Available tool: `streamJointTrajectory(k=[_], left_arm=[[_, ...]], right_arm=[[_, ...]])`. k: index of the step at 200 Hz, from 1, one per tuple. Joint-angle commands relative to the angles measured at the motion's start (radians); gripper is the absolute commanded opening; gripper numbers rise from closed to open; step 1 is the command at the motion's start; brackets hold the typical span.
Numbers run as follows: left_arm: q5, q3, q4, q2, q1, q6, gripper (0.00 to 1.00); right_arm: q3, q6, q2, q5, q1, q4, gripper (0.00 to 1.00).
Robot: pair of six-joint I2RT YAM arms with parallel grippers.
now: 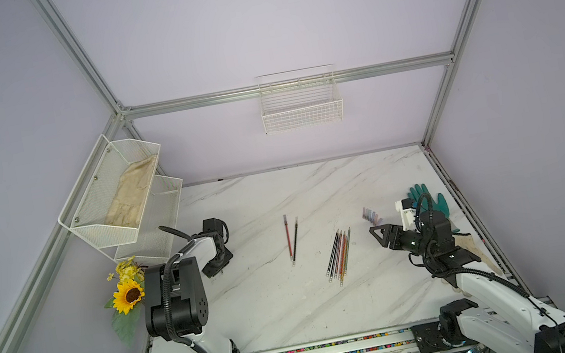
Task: Remove the protective cover of the pencils
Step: Adjust the pencil at the center of the board.
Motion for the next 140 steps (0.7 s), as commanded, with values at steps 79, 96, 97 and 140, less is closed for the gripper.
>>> streamJointTrajectory(k=[79, 96, 97, 140], left_arm=[[0.249, -0.044, 0.173, -0.139, 0.006, 0.095, 0.38], [0.324, -0.018, 0.191, -0.123, 0.006, 0.116, 0.42], [0.327, -0.018, 0.191, -0.118, 0.005, 0.117, 0.42], [0.395, 0.055, 0.162, 0.001, -0.006, 0.143, 0.41]], right_arm=[[-0.009, -0.016, -0.012, -0.003, -0.003, 0.025, 0.61], [-0.007, -0.016, -0.008, -0.004, -0.003, 0.025, 0.61], [-0.007, -0.016, -0.007, -0.004, -0.003, 0.026, 0.61], [-0.008, -0.015, -0.01, -0.002, -0.003, 0.023, 0.61]])
